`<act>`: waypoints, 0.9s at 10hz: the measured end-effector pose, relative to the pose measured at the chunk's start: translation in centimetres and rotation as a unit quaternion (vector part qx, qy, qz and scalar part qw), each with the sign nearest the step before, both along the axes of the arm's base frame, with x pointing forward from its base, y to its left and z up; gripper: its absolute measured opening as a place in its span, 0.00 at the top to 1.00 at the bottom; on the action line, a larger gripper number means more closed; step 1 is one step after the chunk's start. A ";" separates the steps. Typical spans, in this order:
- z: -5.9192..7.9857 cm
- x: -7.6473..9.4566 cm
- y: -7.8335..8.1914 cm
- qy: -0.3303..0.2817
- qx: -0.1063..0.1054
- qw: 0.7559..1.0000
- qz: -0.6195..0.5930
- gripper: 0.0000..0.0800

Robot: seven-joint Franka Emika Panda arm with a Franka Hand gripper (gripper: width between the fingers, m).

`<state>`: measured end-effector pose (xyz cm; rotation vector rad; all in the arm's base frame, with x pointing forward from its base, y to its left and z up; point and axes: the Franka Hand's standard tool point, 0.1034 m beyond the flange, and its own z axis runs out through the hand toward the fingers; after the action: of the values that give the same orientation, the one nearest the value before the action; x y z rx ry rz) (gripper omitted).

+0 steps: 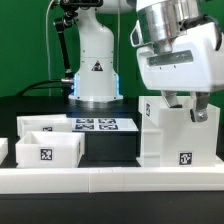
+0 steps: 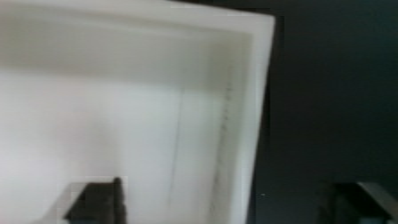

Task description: Assemble drawer

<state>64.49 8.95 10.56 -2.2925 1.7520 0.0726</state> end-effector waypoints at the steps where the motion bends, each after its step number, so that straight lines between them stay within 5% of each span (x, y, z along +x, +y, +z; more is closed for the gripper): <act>1: 0.4 0.0 -0.1 -0.009 -0.003 1.000 0.029 0.23; 5: 3.1 -1.2 -0.3 -0.047 -0.018 0.989 0.143 0.19; 9: 2.9 -1.7 -0.2 -0.041 -0.027 0.978 0.203 0.19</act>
Offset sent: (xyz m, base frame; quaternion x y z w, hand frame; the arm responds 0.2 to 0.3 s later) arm -0.0266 0.0070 0.0297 0.0158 -0.0495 -0.1412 0.9886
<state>62.75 8.79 13.49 -2.6166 1.2365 0.0051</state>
